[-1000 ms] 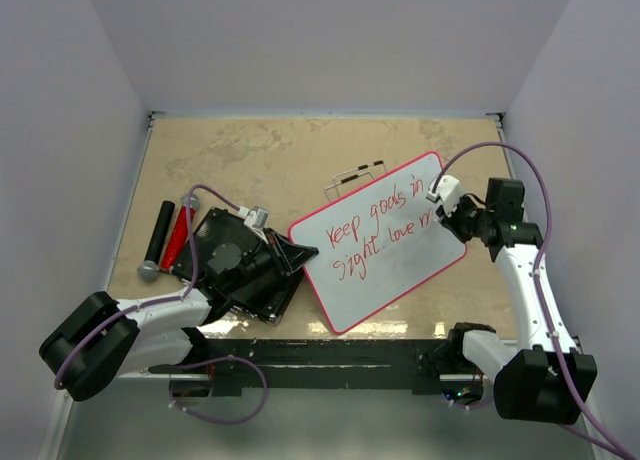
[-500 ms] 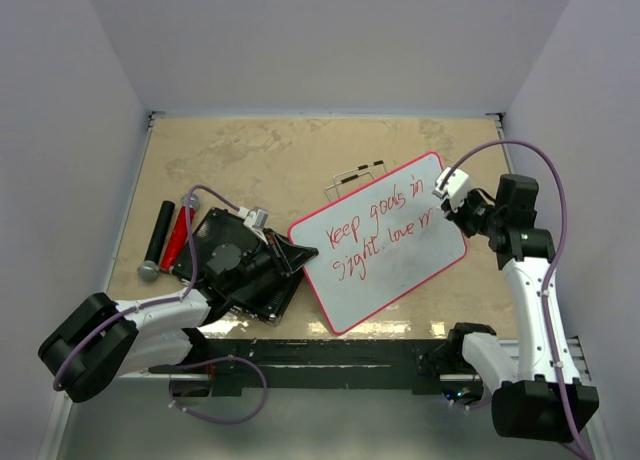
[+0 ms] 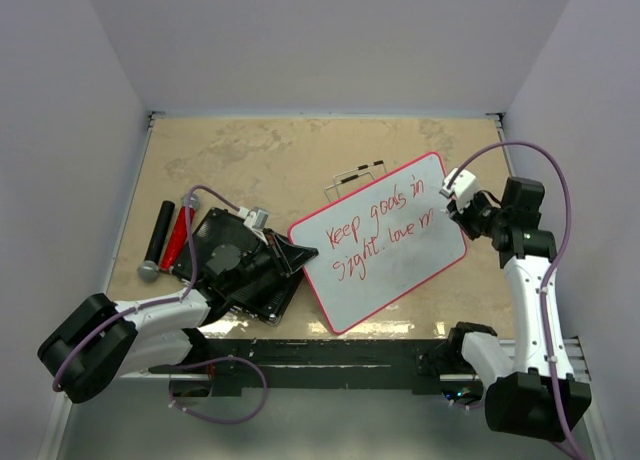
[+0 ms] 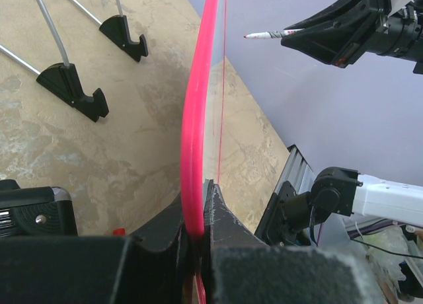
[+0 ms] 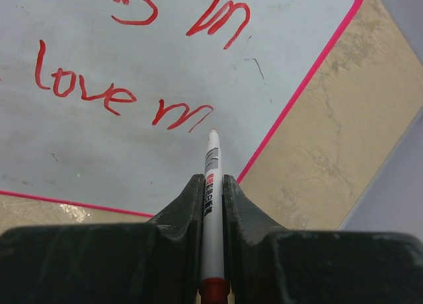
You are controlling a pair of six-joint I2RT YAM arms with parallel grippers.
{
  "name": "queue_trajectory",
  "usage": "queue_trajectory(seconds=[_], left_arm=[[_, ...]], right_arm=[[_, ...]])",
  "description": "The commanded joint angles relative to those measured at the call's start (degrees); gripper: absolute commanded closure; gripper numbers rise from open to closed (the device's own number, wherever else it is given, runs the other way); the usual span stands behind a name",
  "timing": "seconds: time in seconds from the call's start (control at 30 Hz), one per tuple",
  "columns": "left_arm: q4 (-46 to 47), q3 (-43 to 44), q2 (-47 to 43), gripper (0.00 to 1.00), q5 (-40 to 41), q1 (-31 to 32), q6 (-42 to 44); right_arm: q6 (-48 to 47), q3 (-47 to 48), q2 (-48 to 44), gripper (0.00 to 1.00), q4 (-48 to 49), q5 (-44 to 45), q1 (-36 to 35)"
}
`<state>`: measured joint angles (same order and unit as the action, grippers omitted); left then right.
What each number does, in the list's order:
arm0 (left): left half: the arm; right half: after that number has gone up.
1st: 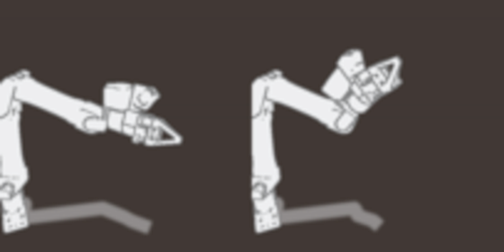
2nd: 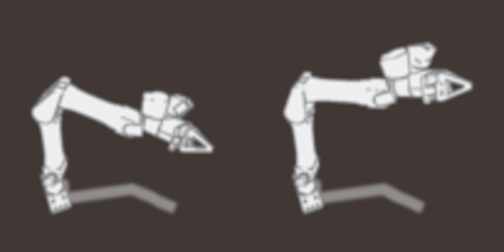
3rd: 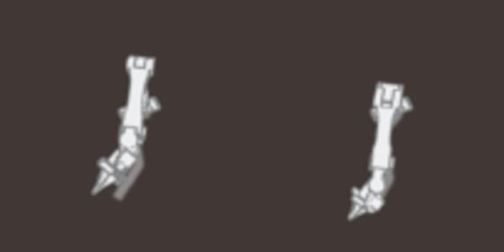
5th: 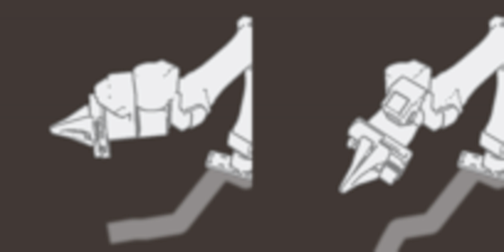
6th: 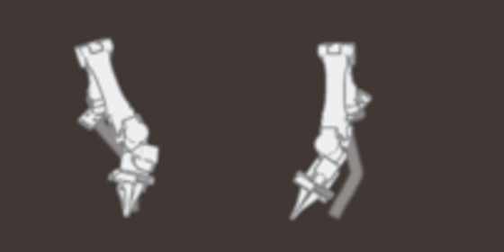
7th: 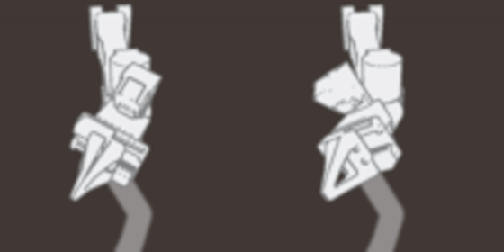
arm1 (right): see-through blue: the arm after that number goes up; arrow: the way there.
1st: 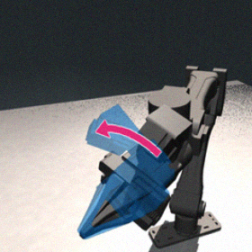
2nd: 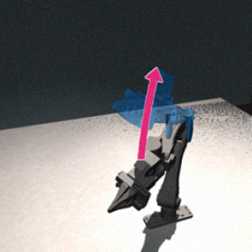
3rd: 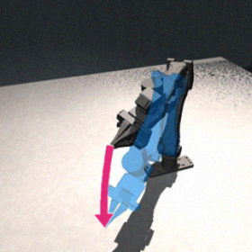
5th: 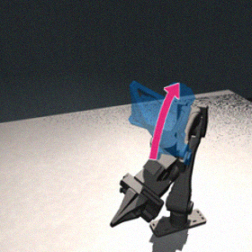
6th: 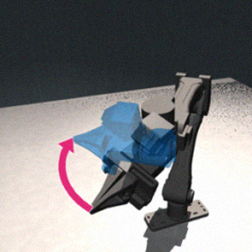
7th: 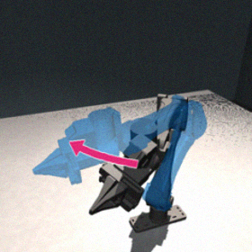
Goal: Write a sentence on the whiteboard
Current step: Pick up the sentence from the whiteboard.
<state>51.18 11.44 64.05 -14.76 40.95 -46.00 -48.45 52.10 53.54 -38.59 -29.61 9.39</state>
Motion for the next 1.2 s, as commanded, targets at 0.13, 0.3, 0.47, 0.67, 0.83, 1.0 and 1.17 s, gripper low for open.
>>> queue_trajectory(seconds=[0.13,0.3,0.47,0.67,0.83,1.0,1.17], left_arm=[[-8.9,-1.4,1.2,1.00,-3.0,0.5,7.2],[-8.6,-1.2,1.7,1.00,-3.2,0.5,7.3],[-8.7,-1.0,2.0,1.00,-3.3,0.4,7.6],[-8.7,-1.2,2.1,1.00,-3.1,0.4,7.5],[-8.6,-0.7,2.6,1.00,-3.3,0.4,7.6],[-8.6,-0.7,2.6,1.00,-3.3,0.5,7.7],[-8.5,-0.8,2.7,1.00,-3.4,0.5,7.7]], right_arm=[[-2.1,1.1,3.1,1.00,0.1,-6.8,5.0],[-1.7,-0.4,4.5,1.00,1.6,-9.0,5.6],[-2.1,-0.2,7.3,1.00,2.6,-10.4,5.6],[-0.7,-0.8,7.8,1.00,4.6,-9.1,5.5],[0.5,-1.6,6.9,1.00,6.6,-8.4,5.5],[1.3,-1.6,8.1,1.00,7.6,-7.6,5.5],[2.7,-2.7,7.8,1.00,10.1,-7.7,5.4]])
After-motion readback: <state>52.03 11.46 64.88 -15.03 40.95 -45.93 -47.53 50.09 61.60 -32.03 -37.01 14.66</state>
